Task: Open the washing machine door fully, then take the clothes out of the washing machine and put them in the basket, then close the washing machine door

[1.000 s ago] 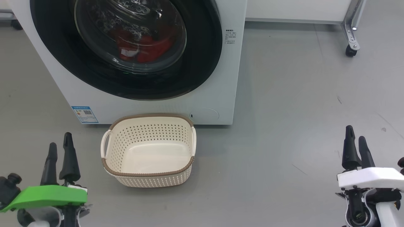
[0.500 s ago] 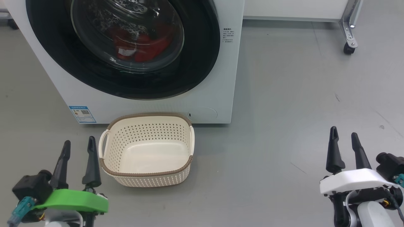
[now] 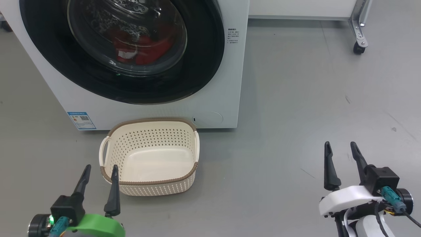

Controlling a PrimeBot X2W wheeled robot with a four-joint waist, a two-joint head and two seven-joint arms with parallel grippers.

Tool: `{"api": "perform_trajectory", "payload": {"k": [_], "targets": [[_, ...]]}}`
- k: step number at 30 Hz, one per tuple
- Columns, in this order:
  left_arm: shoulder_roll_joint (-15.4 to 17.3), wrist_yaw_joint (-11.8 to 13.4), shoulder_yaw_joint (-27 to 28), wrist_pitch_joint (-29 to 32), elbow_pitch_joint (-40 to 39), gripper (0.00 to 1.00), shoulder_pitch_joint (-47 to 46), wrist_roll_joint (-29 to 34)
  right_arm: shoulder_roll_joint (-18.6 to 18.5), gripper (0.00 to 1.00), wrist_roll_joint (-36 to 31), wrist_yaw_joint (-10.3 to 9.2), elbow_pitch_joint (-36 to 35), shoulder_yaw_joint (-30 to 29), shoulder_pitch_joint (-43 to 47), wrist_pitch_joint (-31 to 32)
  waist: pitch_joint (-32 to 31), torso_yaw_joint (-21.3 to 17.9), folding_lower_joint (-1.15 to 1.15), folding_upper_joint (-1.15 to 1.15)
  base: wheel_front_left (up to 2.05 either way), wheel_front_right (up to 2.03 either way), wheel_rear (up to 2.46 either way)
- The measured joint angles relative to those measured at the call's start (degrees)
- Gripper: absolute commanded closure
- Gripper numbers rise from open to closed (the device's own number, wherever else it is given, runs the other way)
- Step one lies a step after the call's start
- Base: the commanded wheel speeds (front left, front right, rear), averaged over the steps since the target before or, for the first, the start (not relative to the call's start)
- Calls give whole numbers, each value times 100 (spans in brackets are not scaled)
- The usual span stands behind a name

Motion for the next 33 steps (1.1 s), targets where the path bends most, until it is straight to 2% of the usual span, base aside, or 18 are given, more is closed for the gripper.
{"api": "perform_trajectory", "payload": {"k": [10, 33], "targets": [[-54, 194, -8, -180, 357, 0, 2, 400, 25, 0, -649, -29, 171, 257, -8, -142, -35, -60, 0, 0, 0, 0, 0], [-64, 323, -29, -180, 681, 0, -12, 401, 60, 0, -633, -44, 368, 286, -121, -185, -72, -81, 0, 0, 0, 0, 0]]}}
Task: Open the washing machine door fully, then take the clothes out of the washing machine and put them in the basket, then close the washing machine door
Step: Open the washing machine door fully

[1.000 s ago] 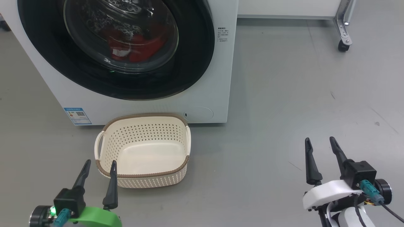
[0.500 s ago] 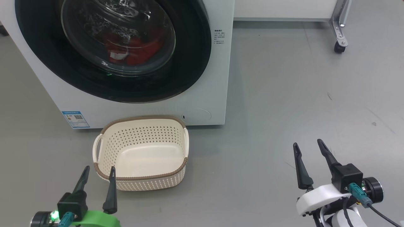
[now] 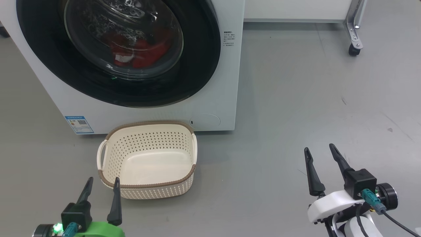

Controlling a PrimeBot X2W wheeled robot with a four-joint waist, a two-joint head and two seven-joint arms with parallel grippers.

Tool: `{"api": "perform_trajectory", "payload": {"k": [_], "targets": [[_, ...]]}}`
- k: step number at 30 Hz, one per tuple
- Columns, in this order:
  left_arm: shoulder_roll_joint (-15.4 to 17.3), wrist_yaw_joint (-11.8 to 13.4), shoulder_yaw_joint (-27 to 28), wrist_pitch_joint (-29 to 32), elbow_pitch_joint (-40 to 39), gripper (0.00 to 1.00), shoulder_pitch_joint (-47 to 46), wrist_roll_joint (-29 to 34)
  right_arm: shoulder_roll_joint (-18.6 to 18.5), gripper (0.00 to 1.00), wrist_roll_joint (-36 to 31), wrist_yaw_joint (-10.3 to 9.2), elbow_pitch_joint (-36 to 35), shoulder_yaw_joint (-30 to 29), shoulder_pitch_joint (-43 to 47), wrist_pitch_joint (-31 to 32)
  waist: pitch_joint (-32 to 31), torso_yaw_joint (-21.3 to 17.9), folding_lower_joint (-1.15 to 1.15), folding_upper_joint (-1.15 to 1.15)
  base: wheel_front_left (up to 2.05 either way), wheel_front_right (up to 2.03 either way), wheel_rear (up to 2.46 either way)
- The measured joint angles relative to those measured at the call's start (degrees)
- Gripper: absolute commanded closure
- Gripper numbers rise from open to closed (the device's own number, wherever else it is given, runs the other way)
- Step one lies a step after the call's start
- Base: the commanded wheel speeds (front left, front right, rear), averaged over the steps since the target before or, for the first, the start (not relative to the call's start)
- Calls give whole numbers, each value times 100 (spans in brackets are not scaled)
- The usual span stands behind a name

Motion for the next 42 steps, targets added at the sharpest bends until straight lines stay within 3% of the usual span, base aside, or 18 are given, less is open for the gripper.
{"api": "perform_trajectory", "payload": {"k": [34, 35, 36, 42], "targets": [[-16, 58, 13, 0, 75, 0, -90, -8, 40, 0, 104, -7, 108, -4, -83, -1, 26, 63, 0, 0, 0, 0, 0], [-16, 58, 12, 0, 75, 0, -90, -8, 41, 41, 114, -5, 108, -3, -91, -1, 31, 66, 0, 0, 0, 0, 0], [-16, 58, 7, 0, 75, 0, -91, -8, 41, 99, 114, -5, 105, -4, -96, -1, 39, 69, 0, 0, 0, 0, 0], [-21, 56, -58, 0, 58, 0, -158, -8, 33, 100, 112, 3, 20, -18, -105, -8, 171, 125, 0, 0, 0, 0, 0]]}}
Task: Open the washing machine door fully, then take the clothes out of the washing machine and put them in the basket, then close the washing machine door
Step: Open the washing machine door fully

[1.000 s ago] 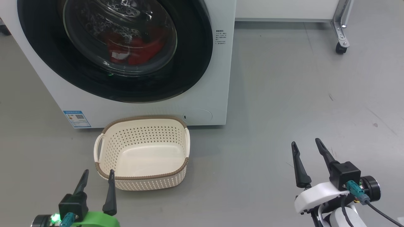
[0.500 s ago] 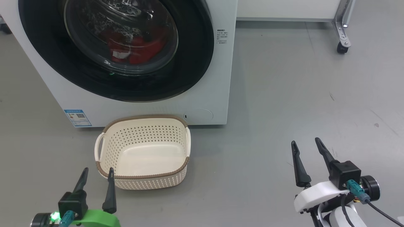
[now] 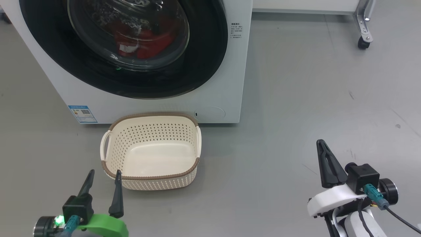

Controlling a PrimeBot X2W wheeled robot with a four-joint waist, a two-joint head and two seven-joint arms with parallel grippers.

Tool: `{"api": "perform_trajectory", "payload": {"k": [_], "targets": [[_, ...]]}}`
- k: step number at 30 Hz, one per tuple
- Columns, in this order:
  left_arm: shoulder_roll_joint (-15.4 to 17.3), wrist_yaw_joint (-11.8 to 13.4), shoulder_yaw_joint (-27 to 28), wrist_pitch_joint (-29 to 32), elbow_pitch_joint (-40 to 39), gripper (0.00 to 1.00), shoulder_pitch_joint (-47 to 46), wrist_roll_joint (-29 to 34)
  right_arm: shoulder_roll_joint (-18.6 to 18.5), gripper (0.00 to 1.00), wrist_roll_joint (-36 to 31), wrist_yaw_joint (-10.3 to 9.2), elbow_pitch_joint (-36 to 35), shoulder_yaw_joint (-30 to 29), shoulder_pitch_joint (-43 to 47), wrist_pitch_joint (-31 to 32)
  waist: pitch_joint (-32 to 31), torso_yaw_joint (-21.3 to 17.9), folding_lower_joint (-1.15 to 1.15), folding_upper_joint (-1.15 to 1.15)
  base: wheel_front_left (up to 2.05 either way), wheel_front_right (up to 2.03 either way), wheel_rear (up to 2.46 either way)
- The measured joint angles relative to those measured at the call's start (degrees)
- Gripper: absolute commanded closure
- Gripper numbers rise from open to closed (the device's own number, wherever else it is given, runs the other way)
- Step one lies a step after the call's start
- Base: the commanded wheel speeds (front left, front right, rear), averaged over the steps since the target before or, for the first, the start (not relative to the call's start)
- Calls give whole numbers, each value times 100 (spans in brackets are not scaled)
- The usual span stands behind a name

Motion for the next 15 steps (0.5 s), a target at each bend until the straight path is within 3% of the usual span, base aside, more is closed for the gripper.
{"api": "perform_trajectory", "payload": {"k": [4, 15], "targets": [[-3, -8, -2, -1, -68, 0, -100, 0, 3, 100, 58, 5, -114, -51, -85, 0, 140, 57, 0, 0, 0, 0, 0], [-13, -86, -104, -7, -260, 0, -408, -9, 12, 100, 1080, 383, -477, -448, -1083, 372, 811, 270, 0, 0, 0, 0, 0]]}}
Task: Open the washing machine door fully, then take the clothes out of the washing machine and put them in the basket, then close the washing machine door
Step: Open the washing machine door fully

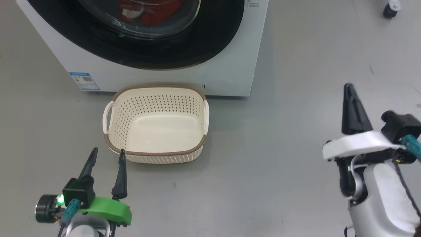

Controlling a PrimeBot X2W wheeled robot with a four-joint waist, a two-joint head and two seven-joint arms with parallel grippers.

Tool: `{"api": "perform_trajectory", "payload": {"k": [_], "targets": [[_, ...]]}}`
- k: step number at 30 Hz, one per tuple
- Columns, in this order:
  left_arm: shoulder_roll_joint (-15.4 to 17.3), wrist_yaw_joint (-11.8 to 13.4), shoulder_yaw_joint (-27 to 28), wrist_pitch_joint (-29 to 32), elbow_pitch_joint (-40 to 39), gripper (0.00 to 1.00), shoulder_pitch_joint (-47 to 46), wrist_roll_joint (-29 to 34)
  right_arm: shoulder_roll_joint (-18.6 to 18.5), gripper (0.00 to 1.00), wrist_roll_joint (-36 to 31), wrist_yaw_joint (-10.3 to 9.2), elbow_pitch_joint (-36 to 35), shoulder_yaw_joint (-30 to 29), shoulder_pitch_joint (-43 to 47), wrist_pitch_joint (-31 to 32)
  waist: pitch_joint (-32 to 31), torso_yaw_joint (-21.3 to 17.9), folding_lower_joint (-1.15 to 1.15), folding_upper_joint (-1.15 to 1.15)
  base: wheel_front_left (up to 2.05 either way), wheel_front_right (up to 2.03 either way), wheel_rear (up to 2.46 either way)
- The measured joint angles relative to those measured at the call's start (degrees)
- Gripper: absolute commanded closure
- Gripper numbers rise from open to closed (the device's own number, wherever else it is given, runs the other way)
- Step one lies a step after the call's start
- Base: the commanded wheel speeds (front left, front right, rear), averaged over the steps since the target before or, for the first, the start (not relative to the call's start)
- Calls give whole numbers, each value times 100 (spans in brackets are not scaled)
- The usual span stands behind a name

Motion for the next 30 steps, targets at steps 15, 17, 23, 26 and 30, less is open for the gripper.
{"api": "perform_trajectory", "payload": {"k": [15, 17, 23, 26, 30], "targets": [[-29, -153, -240, -10, -241, 0, -754, -49, -213, 100, 602, 69, -420, -369, -2180, 1157, 1150, 388, 0, 0, 0, 0, 0], [-31, -154, -222, -10, -308, 0, -856, -89, -166, 100, 826, 56, -469, -460, -2473, 1310, 1311, 447, 0, 0, 0, 0, 0], [-48, -197, -159, -10, -447, 0, -1196, -204, -98, 100, 1514, -62, -538, -636, -3295, 1792, 1794, 619, 0, 0, 0, 0, 0], [-56, -199, -157, -10, -438, 0, -1286, -219, -97, 100, 1770, -205, -468, -724, -3665, 2035, 2017, 707, 0, 0, 0, 0, 0], [-68, -202, -181, -10, -414, 0, -1399, -353, -79, 100, 2254, -456, -259, -900, -4056, 2428, 2277, 826, 1, 0, 0, 0, 0]]}}
